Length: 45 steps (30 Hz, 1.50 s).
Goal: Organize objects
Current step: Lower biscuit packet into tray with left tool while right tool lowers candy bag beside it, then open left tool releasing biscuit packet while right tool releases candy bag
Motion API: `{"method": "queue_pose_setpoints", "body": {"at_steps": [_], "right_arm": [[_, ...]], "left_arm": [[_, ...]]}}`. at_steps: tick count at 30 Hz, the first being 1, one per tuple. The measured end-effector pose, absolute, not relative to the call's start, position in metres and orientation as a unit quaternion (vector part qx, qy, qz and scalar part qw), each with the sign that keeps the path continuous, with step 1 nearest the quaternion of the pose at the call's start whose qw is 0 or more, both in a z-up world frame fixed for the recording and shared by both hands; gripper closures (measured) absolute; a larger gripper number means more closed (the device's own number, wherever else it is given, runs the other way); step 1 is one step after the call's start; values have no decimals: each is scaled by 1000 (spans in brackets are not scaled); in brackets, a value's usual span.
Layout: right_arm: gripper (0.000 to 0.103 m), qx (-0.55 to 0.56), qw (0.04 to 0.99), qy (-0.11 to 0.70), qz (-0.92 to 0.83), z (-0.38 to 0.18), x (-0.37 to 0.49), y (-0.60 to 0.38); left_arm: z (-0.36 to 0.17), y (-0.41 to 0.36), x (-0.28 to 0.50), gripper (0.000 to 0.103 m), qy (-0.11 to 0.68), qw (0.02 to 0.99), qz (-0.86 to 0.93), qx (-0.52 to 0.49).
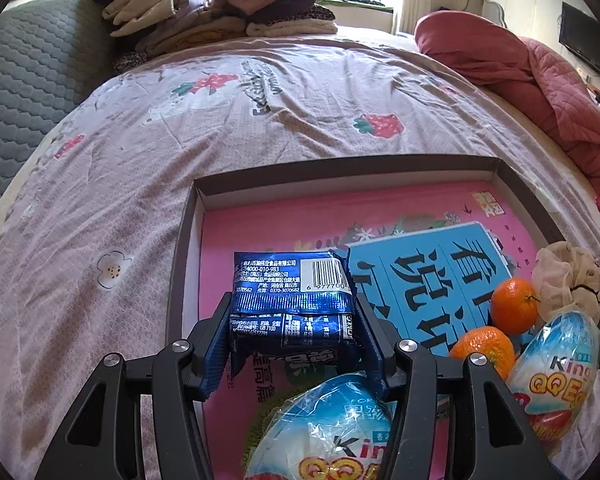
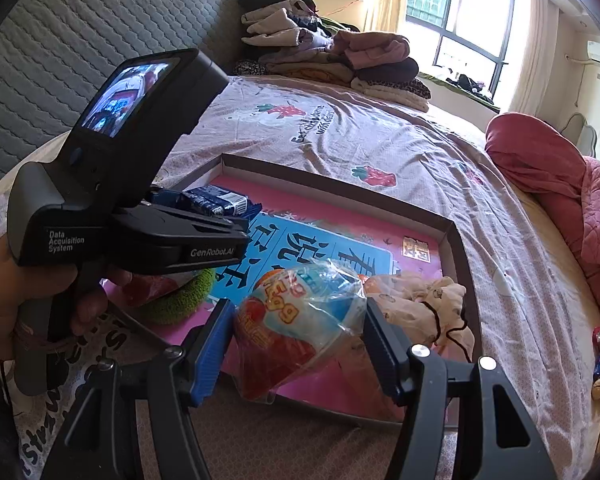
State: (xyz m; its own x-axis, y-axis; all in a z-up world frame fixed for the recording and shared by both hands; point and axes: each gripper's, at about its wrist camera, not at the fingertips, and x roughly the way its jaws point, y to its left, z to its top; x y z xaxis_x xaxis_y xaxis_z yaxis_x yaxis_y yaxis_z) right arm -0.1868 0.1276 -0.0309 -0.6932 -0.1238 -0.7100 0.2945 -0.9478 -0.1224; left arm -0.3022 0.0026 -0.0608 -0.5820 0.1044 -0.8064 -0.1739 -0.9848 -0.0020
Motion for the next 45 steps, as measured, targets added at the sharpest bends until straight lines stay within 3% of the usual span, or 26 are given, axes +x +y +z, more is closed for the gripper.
{"method": "queue_pose_setpoints", "body": {"at_steps": [22,45], "right_arm": [[39,393,105,96,-908,-33,-191,133],[37,374,107,91,-917,-17,-186,134]], "left_arm": [[-55,-2,-297,44,17,82,885,-459],[-32,-4,-282,37,17,68,899,-433]]}}
